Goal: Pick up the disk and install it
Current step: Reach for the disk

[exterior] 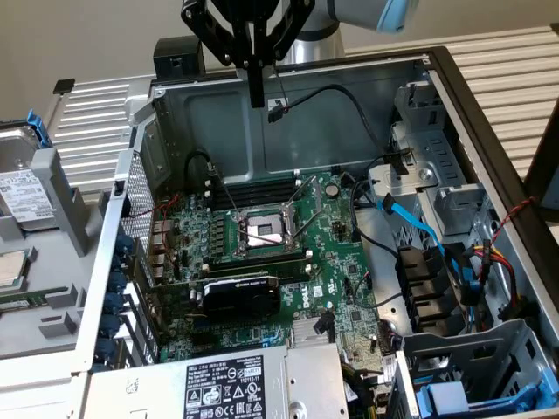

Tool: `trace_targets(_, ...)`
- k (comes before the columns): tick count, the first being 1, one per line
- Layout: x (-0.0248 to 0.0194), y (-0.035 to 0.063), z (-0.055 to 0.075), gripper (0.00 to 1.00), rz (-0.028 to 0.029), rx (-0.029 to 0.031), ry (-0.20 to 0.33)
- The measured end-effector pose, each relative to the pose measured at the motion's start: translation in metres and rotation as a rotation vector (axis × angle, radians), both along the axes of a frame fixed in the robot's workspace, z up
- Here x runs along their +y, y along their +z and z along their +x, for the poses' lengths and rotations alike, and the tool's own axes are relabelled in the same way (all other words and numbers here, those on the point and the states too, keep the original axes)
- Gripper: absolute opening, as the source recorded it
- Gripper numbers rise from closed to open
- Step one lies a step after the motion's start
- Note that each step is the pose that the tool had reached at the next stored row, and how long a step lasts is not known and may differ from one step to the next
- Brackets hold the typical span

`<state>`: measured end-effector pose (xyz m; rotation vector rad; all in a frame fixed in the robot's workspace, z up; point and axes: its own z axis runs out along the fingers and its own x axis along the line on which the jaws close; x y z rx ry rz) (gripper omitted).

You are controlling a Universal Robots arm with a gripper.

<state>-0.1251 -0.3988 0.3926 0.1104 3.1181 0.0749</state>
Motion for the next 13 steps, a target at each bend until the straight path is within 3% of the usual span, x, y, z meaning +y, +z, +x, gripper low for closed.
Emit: trace_targets(13,0.0,-0.0009,-0.039,0.11,0.0,0.0017,0.0)
